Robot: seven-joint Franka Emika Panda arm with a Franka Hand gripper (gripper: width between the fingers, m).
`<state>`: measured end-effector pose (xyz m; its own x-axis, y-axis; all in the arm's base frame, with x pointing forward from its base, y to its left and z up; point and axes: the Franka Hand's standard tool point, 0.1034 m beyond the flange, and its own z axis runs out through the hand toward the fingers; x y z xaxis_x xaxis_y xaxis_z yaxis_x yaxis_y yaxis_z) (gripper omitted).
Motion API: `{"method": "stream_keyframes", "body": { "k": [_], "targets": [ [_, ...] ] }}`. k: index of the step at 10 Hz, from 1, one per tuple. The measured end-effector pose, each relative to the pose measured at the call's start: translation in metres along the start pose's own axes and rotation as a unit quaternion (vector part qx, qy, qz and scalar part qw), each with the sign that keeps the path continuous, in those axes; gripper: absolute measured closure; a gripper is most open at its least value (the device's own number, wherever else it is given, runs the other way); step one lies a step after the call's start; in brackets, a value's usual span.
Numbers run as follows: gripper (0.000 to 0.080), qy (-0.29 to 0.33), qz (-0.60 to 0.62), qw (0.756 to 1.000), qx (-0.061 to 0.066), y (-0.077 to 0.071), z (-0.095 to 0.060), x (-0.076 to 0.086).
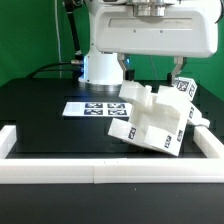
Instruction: Assemble chair
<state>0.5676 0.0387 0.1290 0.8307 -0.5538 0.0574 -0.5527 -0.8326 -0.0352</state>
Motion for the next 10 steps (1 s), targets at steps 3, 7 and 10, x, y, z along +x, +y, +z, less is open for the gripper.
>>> {"method": "stream_keyframes", "body": {
  "k": [3, 7, 10],
  "targets": [
    [0.0150, 0.001, 0.000, 1.000, 0.000, 0.000, 0.000, 0.001],
    [0.0150, 0.006, -0.002, 1.000, 0.000, -0.001, 0.004, 0.002],
    [0.0150, 0.005, -0.004, 1.000, -0.005, 0.000, 0.010, 0.004]
  ]
}}
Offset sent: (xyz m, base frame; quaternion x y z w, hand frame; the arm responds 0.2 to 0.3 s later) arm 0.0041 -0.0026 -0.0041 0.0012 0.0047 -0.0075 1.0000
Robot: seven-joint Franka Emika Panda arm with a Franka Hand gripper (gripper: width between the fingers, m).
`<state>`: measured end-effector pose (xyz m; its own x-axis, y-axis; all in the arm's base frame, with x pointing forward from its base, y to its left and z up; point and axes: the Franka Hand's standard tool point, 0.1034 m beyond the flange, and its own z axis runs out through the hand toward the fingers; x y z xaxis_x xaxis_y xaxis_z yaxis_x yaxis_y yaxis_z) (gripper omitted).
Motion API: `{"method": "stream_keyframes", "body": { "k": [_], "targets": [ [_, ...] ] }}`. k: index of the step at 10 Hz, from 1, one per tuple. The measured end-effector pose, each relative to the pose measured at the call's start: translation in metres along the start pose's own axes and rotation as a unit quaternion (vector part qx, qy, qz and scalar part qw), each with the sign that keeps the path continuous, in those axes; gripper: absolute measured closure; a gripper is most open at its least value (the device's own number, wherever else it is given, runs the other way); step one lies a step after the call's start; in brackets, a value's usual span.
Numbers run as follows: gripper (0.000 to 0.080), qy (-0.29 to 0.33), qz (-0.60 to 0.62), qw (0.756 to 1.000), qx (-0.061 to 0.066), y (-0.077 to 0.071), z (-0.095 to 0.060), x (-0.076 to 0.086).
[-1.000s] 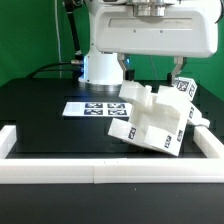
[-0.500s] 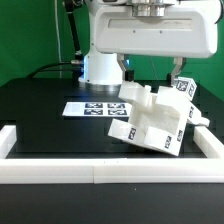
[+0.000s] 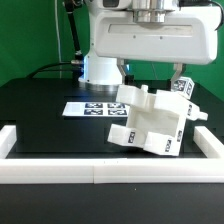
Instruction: Assemble chair
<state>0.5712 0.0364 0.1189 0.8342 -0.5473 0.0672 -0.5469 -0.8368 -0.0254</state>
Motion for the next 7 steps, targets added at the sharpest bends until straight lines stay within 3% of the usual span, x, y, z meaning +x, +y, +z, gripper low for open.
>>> {"method": "stream_keyframes", "body": {
  "k": [7],
  "targets": [
    [0.0150, -0.001, 0.001, 1.000, -0.011, 0.008, 0.014, 0.010]
  ]
}}
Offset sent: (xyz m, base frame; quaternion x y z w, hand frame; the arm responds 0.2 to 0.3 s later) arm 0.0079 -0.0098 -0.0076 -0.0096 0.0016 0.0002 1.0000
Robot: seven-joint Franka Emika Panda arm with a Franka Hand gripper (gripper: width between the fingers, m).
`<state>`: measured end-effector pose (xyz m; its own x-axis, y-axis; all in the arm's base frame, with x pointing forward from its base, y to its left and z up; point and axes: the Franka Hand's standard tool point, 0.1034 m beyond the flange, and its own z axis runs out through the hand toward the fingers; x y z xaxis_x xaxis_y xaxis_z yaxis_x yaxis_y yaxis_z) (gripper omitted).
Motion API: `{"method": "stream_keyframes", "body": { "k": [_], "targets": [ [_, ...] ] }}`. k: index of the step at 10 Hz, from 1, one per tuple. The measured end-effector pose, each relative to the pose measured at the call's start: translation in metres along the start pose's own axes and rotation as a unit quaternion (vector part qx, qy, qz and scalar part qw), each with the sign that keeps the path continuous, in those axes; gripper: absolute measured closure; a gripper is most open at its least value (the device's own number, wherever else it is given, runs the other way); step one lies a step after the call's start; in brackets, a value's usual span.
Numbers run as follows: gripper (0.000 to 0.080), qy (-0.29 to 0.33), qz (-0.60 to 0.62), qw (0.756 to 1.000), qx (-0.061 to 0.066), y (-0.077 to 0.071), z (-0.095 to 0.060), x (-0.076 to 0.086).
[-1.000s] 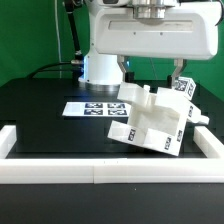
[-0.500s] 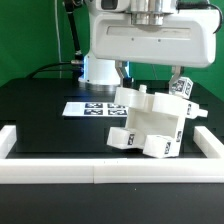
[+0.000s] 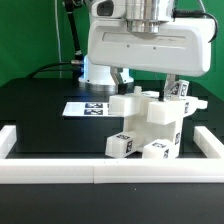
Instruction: Assemble chair
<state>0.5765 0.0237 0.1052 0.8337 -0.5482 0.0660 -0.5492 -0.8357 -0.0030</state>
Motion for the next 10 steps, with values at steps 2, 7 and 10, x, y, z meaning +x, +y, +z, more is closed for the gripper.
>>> {"method": "stream_keyframes", "body": {
  "k": [2, 7, 10],
  "targets": [
    [0.0150, -0.002, 0.002, 1.000, -0.003, 0.0040, 0.0038, 0.0010],
    [0.0150, -0.002, 0.003, 1.000, -0.005, 0.0085, 0.0059, 0.0049],
    [0.0150, -0.001, 0.003, 1.000, -0.003, 0.0071, 0.0021, 0.0065]
  ]
}}
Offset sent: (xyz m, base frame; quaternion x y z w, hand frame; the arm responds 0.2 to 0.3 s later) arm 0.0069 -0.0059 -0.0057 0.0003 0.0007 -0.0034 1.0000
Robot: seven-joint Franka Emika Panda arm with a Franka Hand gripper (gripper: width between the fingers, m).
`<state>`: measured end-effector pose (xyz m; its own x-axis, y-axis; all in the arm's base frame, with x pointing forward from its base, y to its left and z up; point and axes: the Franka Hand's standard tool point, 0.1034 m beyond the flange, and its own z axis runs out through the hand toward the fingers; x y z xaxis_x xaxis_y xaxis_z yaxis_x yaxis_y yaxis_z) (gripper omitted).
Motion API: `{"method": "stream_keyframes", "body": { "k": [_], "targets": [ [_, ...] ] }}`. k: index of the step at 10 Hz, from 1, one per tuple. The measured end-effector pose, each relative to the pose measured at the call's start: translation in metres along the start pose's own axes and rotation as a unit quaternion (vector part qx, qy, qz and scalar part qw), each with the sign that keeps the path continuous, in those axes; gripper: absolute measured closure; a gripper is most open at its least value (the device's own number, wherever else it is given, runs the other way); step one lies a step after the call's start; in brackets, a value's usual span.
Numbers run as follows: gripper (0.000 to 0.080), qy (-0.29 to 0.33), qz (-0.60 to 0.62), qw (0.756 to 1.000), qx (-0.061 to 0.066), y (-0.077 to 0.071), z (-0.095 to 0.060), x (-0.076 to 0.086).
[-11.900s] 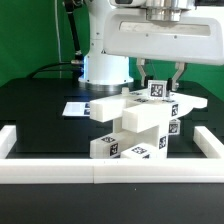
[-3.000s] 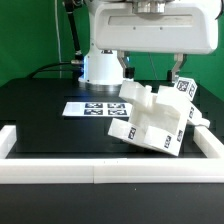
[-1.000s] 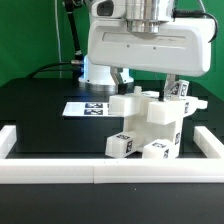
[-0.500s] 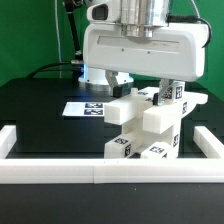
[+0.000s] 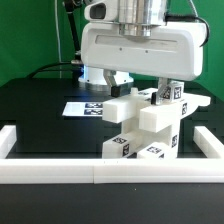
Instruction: Assemble chair
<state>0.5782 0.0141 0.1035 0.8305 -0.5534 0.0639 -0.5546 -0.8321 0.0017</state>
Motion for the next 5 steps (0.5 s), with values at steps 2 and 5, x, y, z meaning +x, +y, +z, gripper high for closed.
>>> {"method": "stream_keyframes", "body": {
  "k": [2, 5],
  "targets": [
    [0.0150, 0.003, 0.000, 1.000, 0.003, -0.0017, -0.0048, 0.0027],
    [0.0150, 0.006, -0.002, 1.000, 0.006, 0.0009, -0.0113, 0.0079]
  ]
}}
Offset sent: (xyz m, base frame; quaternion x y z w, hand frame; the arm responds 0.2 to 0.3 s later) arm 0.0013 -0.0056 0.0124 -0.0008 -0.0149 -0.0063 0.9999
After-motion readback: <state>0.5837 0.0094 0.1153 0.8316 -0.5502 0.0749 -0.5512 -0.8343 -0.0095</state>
